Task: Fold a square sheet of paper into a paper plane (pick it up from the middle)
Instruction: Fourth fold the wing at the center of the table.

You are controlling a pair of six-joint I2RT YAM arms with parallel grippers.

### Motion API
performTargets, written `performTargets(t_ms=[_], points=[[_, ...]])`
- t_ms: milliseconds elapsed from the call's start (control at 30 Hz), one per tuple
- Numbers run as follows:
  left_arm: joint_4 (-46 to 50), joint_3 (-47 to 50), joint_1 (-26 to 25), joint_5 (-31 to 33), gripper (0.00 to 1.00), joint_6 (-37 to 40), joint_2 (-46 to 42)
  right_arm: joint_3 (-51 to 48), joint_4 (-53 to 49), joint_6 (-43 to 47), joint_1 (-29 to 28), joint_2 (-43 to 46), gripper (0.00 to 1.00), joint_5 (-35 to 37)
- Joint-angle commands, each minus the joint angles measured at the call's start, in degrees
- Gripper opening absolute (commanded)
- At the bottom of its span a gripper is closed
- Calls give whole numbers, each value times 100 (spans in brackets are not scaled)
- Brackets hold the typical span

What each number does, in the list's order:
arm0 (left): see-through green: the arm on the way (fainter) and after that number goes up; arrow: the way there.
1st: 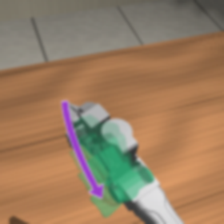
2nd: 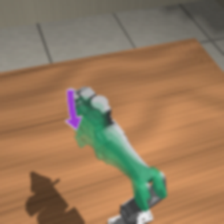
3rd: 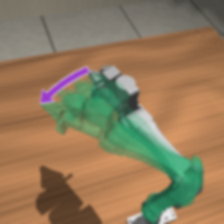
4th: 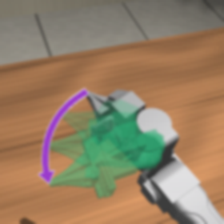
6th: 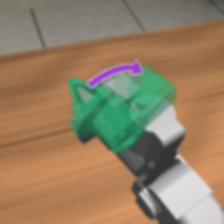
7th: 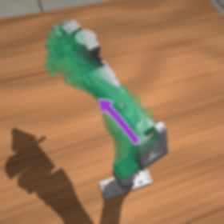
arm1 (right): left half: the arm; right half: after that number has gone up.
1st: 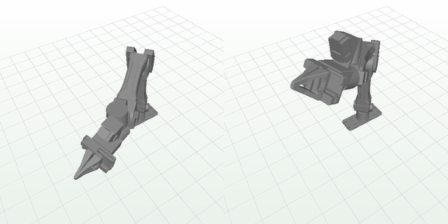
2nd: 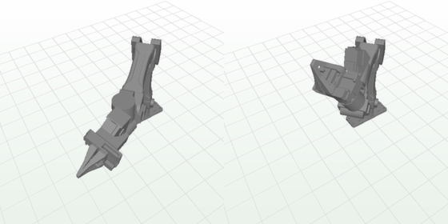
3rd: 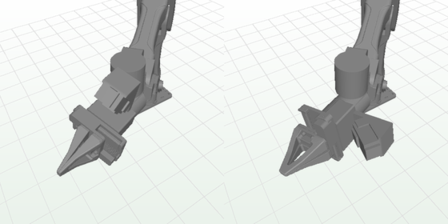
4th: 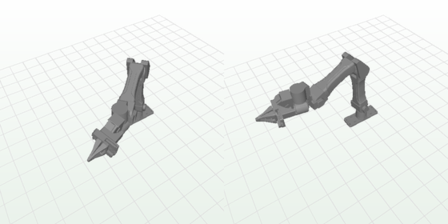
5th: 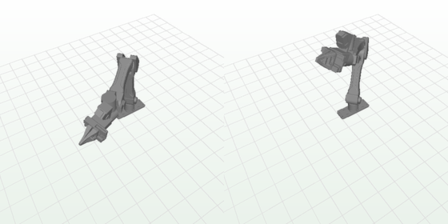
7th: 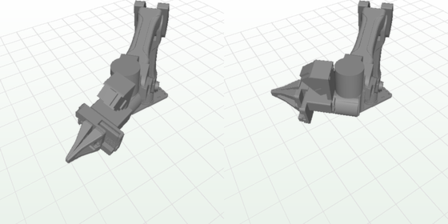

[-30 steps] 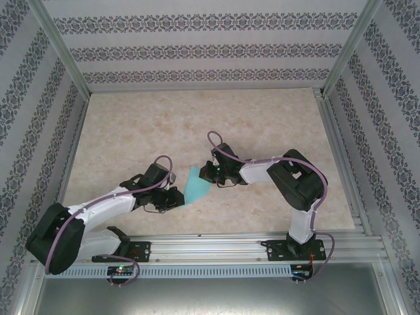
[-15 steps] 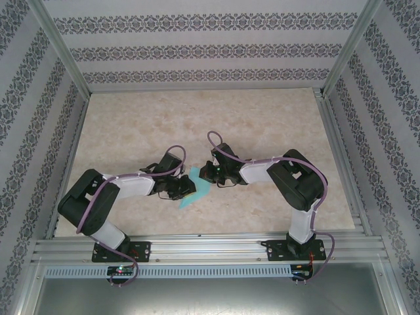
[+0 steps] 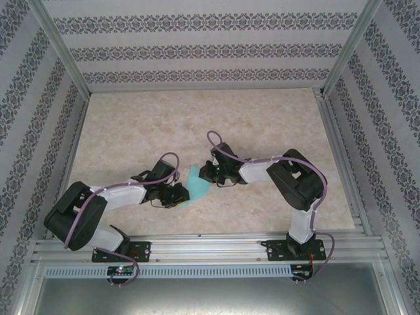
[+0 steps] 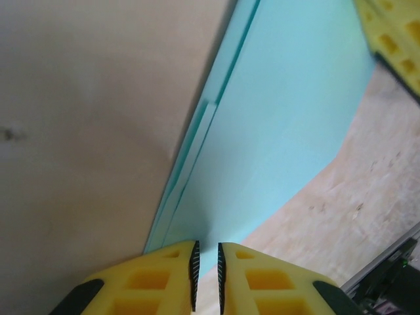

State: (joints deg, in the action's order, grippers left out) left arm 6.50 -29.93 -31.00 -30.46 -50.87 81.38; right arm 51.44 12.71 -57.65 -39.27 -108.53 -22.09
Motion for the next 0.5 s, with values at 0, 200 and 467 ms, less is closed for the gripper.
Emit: performTargets(t_ms=[0,200,467], points=[[1141,24,53,-97,21,422,-88,-120,-875,166,7,-423,5,461],[1477,61,50,95,20,456,-240,-66,-928,179,0,-405,5,456],[2169,-9,59,594,21,514,-785,-83,-936,190,-9,-405,5,443]])
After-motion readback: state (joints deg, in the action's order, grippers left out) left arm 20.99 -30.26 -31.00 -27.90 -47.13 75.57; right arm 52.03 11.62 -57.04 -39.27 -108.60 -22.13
